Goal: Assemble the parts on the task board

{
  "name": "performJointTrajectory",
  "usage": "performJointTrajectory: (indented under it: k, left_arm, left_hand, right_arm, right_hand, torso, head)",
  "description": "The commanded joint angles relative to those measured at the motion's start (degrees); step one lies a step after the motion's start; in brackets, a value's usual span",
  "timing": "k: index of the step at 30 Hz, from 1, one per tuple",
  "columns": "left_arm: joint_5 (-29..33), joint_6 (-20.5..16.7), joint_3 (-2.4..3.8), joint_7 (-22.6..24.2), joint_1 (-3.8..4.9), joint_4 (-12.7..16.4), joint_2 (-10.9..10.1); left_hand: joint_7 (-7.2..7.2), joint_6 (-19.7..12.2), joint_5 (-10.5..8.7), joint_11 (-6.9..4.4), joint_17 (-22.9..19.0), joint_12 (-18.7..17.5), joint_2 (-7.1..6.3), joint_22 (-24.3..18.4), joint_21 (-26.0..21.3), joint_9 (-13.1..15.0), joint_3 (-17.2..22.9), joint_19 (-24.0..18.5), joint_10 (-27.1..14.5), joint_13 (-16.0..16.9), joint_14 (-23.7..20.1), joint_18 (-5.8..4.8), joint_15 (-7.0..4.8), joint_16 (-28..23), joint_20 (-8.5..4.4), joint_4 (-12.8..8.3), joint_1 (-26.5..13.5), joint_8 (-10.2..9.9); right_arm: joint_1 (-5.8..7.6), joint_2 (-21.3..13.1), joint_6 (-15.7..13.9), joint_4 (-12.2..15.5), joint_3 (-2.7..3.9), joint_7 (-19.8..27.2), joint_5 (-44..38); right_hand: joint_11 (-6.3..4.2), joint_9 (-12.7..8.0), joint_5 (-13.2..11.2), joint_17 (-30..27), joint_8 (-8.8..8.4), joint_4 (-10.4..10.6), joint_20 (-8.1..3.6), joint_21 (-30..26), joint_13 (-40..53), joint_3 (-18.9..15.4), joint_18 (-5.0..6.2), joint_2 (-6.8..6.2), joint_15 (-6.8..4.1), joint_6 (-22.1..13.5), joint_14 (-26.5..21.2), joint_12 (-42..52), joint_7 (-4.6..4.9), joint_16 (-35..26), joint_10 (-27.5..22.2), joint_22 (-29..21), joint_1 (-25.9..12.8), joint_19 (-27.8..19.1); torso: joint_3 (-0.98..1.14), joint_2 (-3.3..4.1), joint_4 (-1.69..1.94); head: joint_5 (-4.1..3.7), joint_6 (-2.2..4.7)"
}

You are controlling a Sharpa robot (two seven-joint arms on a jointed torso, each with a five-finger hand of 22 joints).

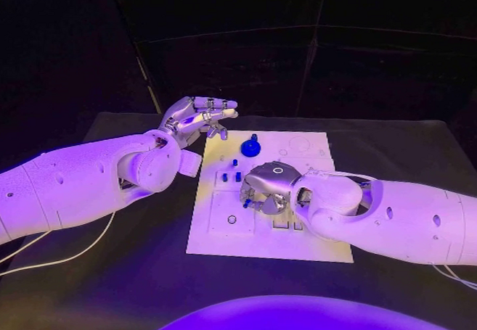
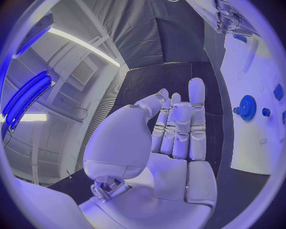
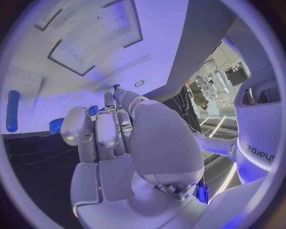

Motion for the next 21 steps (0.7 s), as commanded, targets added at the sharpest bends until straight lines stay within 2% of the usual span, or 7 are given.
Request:
performJointTrajectory:
  k: [1, 6, 10, 17, 21]
  left_arm:
    - [0.1, 1.1, 0.05, 0.0, 0.10, 0.1, 0.0]
    - [0.1, 1.3, 0.04, -0.2, 0.10, 0.1, 0.0]
    - [0.1, 1.4, 0.04, -0.3, 0.10, 0.1, 0.0]
    - [0.1, 1.9, 0.04, -0.8, 0.10, 0.3, 0.0]
    - [0.1, 2.0, 0.04, -1.0, 0.10, 0.4, 0.1]
  left_hand:
    - [0.14, -0.1, -0.05, -0.01, 0.0, 0.3, 0.01, -0.1, -0.1, 0.0, -0.3, -0.3, -0.5, 0.1, -0.5, 0.38, -0.09, -0.4, -0.02, -0.1, 0.0, 0.2]
    - [0.14, -0.1, -0.05, -0.01, -0.2, 0.3, -0.03, -0.1, -0.2, 0.0, -0.4, -0.3, -0.5, 0.1, -0.5, 0.39, -0.10, -0.4, -0.02, -0.1, 0.0, 0.2]
    - [0.14, -0.1, -0.05, -0.01, -0.2, 0.3, -0.03, -0.1, -0.2, 0.0, -0.4, -0.3, -0.5, 0.1, -0.5, 0.39, -0.10, -0.4, -0.02, -0.1, 0.0, 0.2]
    - [0.14, -0.1, -0.05, -0.01, -0.2, 0.3, -0.03, -0.1, -0.2, 0.0, -0.4, -0.3, -0.5, 0.1, -0.5, 0.39, -0.10, -0.4, -0.02, -0.1, 0.0, 0.2]
    - [0.14, -0.1, -0.05, -0.01, -0.4, 0.3, -0.01, -0.1, -0.2, 0.0, -0.4, -0.3, -0.6, 0.1, -0.6, 0.39, -0.10, -0.5, -0.02, -0.1, 0.0, 0.2]
  right_arm:
    - [-0.01, 0.1, 2.1, -0.2, -0.09, -0.5, -0.6]
    - [0.00, 0.4, 3.0, -0.5, -0.09, -0.4, -0.5]
    - [0.00, 0.8, 3.5, -0.6, -0.09, -0.4, -0.4]
    - [0.00, 1.1, 3.1, -1.2, -0.09, -0.8, -0.4]
    - [0.00, 1.5, 2.7, -1.7, -0.09, -0.8, -0.4]
  right_hand:
    - [0.09, 0.1, -0.5, -0.1, 0.18, -0.1, 0.16, 0.2, 0.0, 0.3, -0.45, -0.01, -0.15, 0.2, 1.4, -0.3, 0.04, 0.0, 0.5, 0.0, -0.7, 0.1]
    - [0.08, 0.1, -0.8, -0.2, 0.13, 0.0, 0.18, 0.1, -0.1, 0.2, -0.44, -0.03, -0.14, 0.3, 1.4, -0.4, 0.00, 0.0, 0.5, -0.1, -1.2, 0.0]
    - [0.08, 0.1, -0.8, -0.2, 0.13, 0.0, 0.19, 0.1, -0.1, 0.2, -0.43, -0.04, -0.15, 0.3, 1.4, -0.4, 0.00, 0.0, 0.5, -0.1, -1.3, 0.0]
    - [0.12, 0.0, -1.1, -0.5, -0.10, 0.1, 0.22, -0.2, -0.2, 0.1, -0.31, -0.21, -0.11, 0.0, 1.3, -0.7, 0.02, -0.1, 0.3, -0.7, -1.9, -0.4]
    - [0.52, -0.2, -1.3, -0.7, -0.83, 0.3, 0.39, -0.4, -0.6, -0.1, -0.26, -0.70, 0.17, -1.1, 1.3, -1.4, 0.38, -0.1, -0.8, -1.1, -3.0, -0.6]
  torso:
    - [-0.03, -0.04, -0.07]
    - [0.05, -0.11, 0.03]
    - [-0.04, -0.09, 0.02]
    - [-0.03, -0.08, -0.05]
    - [-0.04, -0.06, -0.03]
  head:
    - [-0.11, -0.26]
    - [-0.15, -0.24]
    - [-0.25, -0.31]
    - [-0.28, -0.24]
    - [-0.26, -0.10]
